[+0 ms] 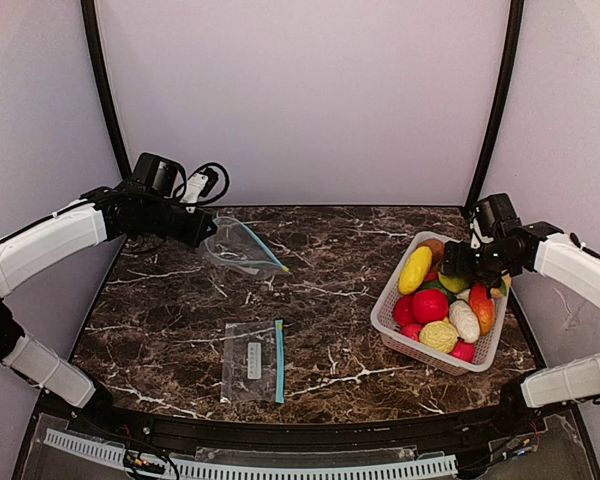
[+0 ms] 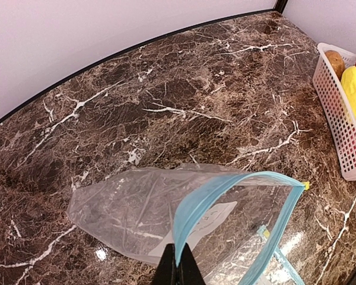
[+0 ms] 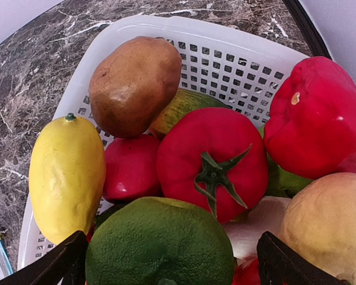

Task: Place the food in the zip-top bag and seal the zipper
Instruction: Pick up the fake fruit from the bin.

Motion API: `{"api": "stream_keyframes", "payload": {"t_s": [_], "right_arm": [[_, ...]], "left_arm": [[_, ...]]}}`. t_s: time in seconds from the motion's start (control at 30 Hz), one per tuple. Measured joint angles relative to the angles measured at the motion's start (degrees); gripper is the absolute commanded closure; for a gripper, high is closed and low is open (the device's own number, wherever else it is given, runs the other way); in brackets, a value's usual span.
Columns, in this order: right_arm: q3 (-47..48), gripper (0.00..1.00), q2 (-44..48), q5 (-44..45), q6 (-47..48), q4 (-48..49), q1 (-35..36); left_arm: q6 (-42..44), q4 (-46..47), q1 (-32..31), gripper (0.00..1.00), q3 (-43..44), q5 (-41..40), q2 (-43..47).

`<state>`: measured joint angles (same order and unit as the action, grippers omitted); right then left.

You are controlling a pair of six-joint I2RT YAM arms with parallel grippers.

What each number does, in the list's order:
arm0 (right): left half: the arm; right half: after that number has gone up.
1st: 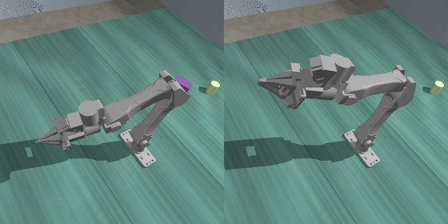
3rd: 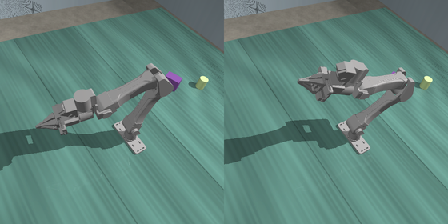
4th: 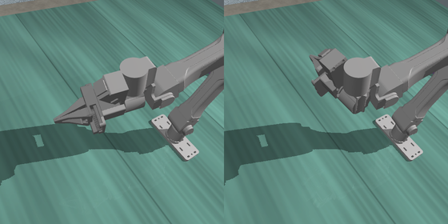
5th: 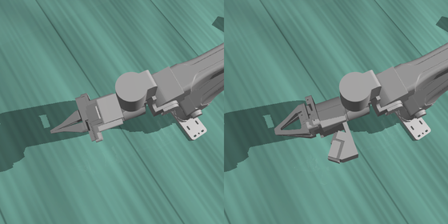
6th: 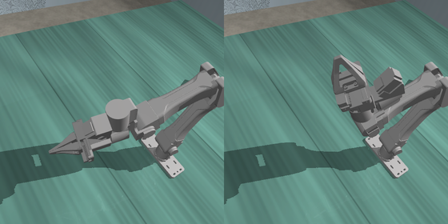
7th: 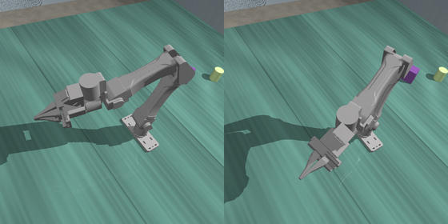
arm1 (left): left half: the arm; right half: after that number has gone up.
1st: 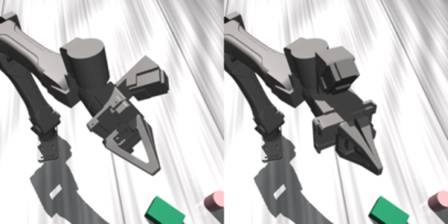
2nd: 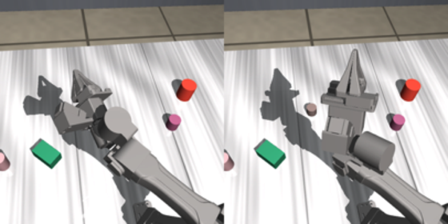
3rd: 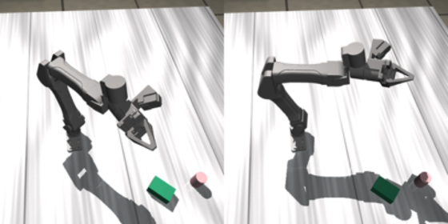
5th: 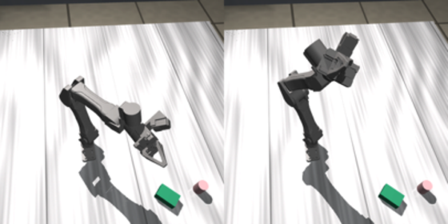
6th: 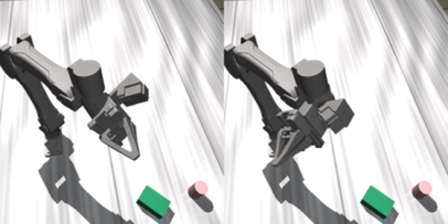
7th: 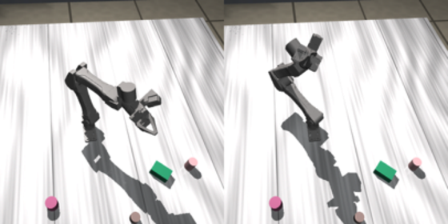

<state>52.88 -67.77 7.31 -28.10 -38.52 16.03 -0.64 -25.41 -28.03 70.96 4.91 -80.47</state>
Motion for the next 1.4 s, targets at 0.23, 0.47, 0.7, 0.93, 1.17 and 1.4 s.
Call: {"api": "stream_keyframes", "payload": {"t_s": [0.23, 0.47, 0.7, 0.93, 1.17, 1.4], "right_arm": [[-2.1, 0.08, 0.7, -3.6, -0.3, 3.4, -0.8], [-2.3, 0.16, 0.7, -5.2, -0.8, 4.2, -0.8], [-2.3, 0.19, 0.7, -5.4, -1.1, 4.3, -0.8], [-2.3, 0.25, 0.7, -5.4, -1.2, 4.3, -0.8], [-2.4, 0.28, 0.7, -5.1, -1.2, 4.3, -0.8], [-2.6, 0.32, 1.0, -4.9, -1.2, 4.3, -0.8]], "left_arm": [[0.0, 0.0, 0.0, 0.99, 0.0, 0.2, -0.3], [0.0, 0.0, 0.0, 0.99, 0.0, 0.4, -0.6], [0.0, 0.0, 0.0, 0.99, 0.0, 0.5, -0.6], [0.0, 0.0, 0.0, 0.99, 0.0, 0.5, -0.6], [0.0, 0.0, 0.0, 0.99, 0.0, 0.5, -0.6], [0.0, 0.0, 0.0, 0.99, 0.0, 0.5, -0.6]]}}
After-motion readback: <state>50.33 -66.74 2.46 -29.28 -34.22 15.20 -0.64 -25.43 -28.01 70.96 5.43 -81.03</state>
